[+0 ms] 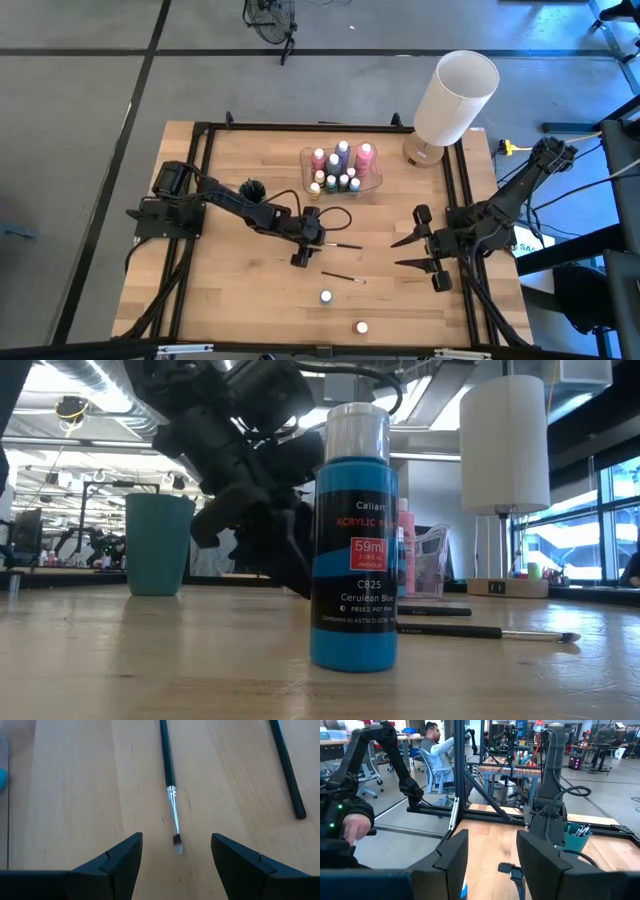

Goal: Pick & Place Paint Supplies
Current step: Put the black paint brush into the green cup

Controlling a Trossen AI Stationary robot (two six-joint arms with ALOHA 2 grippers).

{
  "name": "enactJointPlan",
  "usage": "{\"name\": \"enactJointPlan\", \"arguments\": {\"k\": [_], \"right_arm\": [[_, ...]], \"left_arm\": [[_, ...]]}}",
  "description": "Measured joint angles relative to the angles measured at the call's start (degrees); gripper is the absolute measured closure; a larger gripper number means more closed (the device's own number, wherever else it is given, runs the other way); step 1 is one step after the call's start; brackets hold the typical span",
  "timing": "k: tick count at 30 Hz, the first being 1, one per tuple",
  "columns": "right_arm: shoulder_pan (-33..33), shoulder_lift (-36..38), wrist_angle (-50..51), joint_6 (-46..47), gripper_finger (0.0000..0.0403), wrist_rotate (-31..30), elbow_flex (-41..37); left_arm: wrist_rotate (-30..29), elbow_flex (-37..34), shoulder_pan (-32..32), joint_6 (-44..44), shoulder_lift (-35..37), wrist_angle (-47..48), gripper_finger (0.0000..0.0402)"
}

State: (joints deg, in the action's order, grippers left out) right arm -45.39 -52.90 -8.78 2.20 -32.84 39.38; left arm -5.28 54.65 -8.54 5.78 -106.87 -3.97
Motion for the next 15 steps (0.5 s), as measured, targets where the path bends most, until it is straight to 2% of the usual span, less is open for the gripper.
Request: {"name": "enactJointPlan", "arguments": {"k": [15], "right_arm": [[0.0,-0.12,-0.59,-0.07,0.0233,0.04,0.0]], "left_arm": [[-0.7,0.0,-0.1,0.0,0.0,-0.55,0.0169]]}}
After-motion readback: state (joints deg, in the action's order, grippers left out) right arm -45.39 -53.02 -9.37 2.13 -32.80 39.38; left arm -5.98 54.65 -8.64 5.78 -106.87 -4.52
